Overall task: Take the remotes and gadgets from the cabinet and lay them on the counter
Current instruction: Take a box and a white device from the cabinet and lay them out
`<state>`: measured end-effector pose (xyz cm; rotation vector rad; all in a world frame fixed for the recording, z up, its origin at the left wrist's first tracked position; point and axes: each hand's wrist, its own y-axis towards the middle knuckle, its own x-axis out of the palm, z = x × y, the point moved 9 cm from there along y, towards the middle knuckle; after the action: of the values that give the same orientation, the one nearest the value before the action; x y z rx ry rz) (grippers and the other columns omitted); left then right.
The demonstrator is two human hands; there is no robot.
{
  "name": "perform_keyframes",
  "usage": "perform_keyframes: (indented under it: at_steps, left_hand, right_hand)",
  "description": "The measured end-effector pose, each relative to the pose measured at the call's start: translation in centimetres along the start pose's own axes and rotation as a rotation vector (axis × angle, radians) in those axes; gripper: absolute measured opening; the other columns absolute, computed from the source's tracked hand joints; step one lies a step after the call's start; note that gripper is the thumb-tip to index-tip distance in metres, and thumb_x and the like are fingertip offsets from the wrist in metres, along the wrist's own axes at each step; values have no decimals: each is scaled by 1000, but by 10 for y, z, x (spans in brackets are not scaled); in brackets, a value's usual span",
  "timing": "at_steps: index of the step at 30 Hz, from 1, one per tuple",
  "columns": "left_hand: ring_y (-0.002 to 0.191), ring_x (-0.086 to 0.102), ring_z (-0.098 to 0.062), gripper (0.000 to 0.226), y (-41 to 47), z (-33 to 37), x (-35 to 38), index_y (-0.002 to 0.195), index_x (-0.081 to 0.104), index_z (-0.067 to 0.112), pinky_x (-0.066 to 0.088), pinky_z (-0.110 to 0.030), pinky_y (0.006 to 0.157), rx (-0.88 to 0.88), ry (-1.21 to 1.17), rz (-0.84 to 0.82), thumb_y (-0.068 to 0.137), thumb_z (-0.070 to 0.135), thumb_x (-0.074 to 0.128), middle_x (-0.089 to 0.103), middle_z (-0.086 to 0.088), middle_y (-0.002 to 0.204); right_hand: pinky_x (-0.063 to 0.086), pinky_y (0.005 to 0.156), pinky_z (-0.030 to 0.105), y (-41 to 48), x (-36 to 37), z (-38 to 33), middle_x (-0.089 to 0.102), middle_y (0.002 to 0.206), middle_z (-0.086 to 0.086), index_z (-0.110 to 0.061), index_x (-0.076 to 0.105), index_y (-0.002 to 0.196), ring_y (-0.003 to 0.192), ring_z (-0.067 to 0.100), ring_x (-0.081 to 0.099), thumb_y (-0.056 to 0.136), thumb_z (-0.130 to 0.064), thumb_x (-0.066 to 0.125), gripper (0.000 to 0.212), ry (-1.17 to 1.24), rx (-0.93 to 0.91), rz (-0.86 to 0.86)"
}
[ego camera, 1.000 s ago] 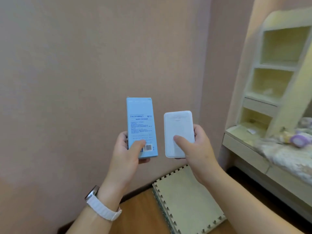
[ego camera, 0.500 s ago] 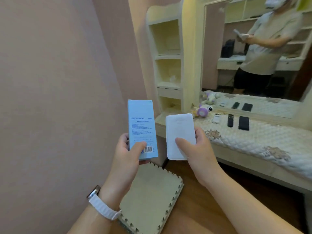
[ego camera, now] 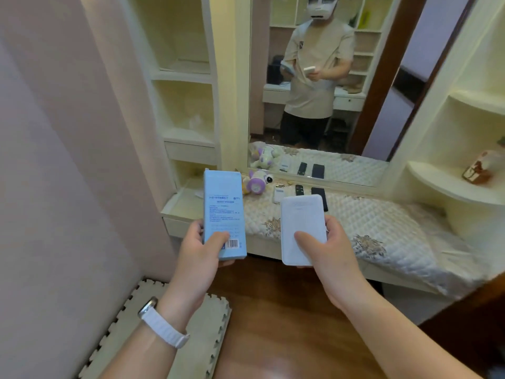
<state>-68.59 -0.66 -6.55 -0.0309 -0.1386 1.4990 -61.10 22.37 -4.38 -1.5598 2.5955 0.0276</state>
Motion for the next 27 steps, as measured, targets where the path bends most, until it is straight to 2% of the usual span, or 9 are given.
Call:
perform_keyframes:
  at_steps: [5, 10, 13, 16, 18, 23, 27]
  left_hand:
    - [84, 72, -12, 21, 67, -17, 29, 112, 53, 20, 56, -29, 61, -59, -22, -134, 94, 11, 57, 71, 1, 104]
    - [95, 71, -15, 22, 108, -36, 83, 113, 53, 29, 57, -29, 65, -110, -5, -297, 95, 16, 58, 70, 3, 111]
    - [96, 71, -16, 23, 119, -45, 118, 116, 53, 26, 57, -27, 63, -145, 14, -367, 95, 17, 58, 69, 1, 112]
    - [95, 71, -15, 24, 127, -52, 155, 119, 53, 22, 56, -25, 62, -151, 54, -433, 96, 17, 57, 69, 1, 113]
    - [93, 71, -13, 24, 131, -57, 181, 118, 53, 21, 55, -23, 60, -163, 67, -468, 96, 15, 56, 69, 3, 111]
    - [91, 71, -16, 18, 145, -75, 243, 110, 57, 20, 56, -31, 65, -187, 131, -459, 93, 13, 58, 71, 0, 108]
    - [80, 73, -15, 17, 159, -82, 300, 108, 57, 18, 55, -30, 60, -196, 181, -429, 93, 11, 57, 72, -1, 104]
  right_hand:
    - [52, 57, 18, 40, 2, 6, 63, 105, -3, -25, 52, 113, 92, 14, 64, 89, -14, 65, 30, -62, 38, 77]
    - [54, 61, 26, 67, -26, 18, 63, 104, -1, -25, 52, 111, 92, 15, 64, 88, -14, 65, 28, -101, 67, 226]
    - [55, 58, 24, 77, -49, 24, 63, 105, 1, -26, 52, 109, 93, 18, 64, 88, -14, 66, 28, -94, 78, 283]
    - [55, 67, 29, 91, -80, 34, 62, 107, -1, -31, 51, 104, 96, 17, 62, 88, -15, 66, 28, -80, 84, 361]
    - [54, 68, 29, 102, -100, 44, 63, 107, -1, -30, 51, 106, 97, 16, 62, 88, -16, 66, 27, -56, 96, 397]
    - [55, 75, 34, 136, -156, 71, 65, 107, -3, -31, 53, 105, 96, 15, 63, 88, -16, 65, 25, -18, 129, 421]
    - [53, 68, 29, 174, -217, 84, 64, 105, -4, -33, 53, 99, 95, 14, 63, 88, -15, 64, 23, 32, 141, 426]
